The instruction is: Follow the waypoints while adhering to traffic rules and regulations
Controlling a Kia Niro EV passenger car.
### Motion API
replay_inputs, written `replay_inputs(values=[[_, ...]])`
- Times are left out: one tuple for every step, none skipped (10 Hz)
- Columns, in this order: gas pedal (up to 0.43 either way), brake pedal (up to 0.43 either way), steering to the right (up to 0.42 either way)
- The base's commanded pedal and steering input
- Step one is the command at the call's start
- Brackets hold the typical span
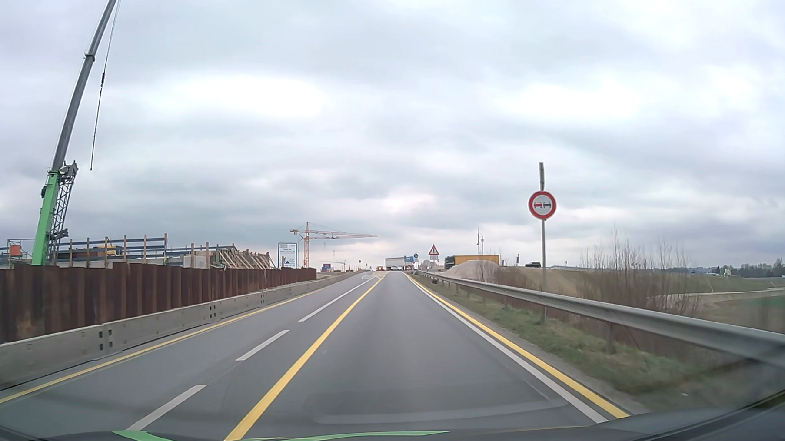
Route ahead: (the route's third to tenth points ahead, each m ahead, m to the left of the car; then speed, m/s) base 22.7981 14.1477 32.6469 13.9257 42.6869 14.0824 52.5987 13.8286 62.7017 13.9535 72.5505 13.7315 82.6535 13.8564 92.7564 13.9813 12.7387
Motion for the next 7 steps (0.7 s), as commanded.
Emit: replay_inputs(values=[[0.130,0.000,0.005],[0.130,0.000,0.004],[0.130,0.000,0.004],[0.130,0.000,0.003],[0.130,0.000,0.002],[0.130,0.000,0.000],[0.130,0.000,0.000]])
